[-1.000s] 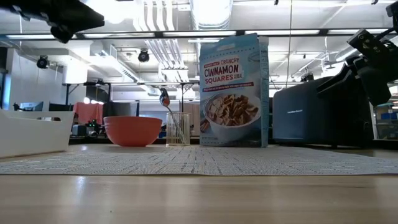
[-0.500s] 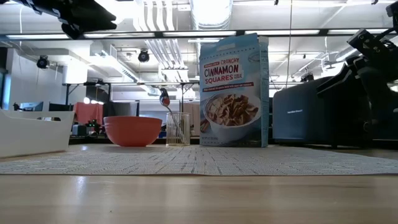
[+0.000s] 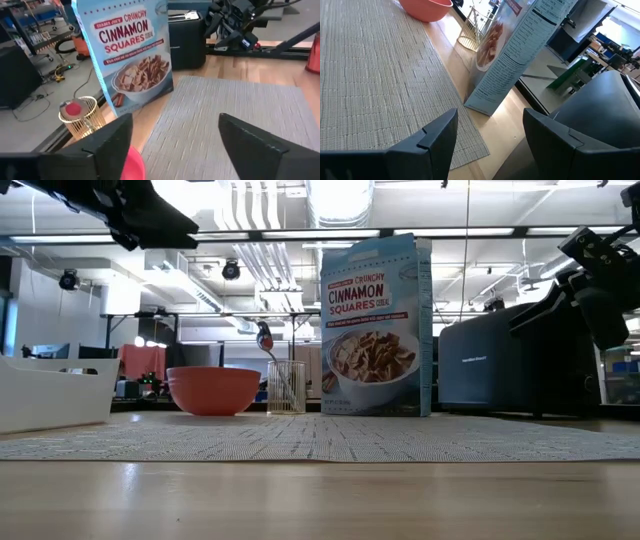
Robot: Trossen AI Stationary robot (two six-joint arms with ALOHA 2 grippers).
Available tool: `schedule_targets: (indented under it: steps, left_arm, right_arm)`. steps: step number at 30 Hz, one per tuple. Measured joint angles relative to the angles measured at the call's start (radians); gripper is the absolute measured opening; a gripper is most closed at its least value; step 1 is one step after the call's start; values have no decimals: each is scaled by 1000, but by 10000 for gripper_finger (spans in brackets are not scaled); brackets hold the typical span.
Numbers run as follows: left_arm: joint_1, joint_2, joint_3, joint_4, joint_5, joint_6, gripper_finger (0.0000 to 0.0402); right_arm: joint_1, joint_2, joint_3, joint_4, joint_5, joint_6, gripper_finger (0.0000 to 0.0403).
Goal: Arrange a breakfast setting
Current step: Put the orange bowl on the grey table mat
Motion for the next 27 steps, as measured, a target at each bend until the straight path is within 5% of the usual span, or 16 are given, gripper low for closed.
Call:
schedule_targets:
  steps: [12, 27]
  left_arm:
    - [0, 95, 73, -23, -18, -225, 316]
    - [1, 206, 245, -225, -29, -292, 316]
  right_arm:
    - [0, 0, 0, 0, 0, 0, 215]
    - [0, 0, 0, 0, 0, 0, 215]
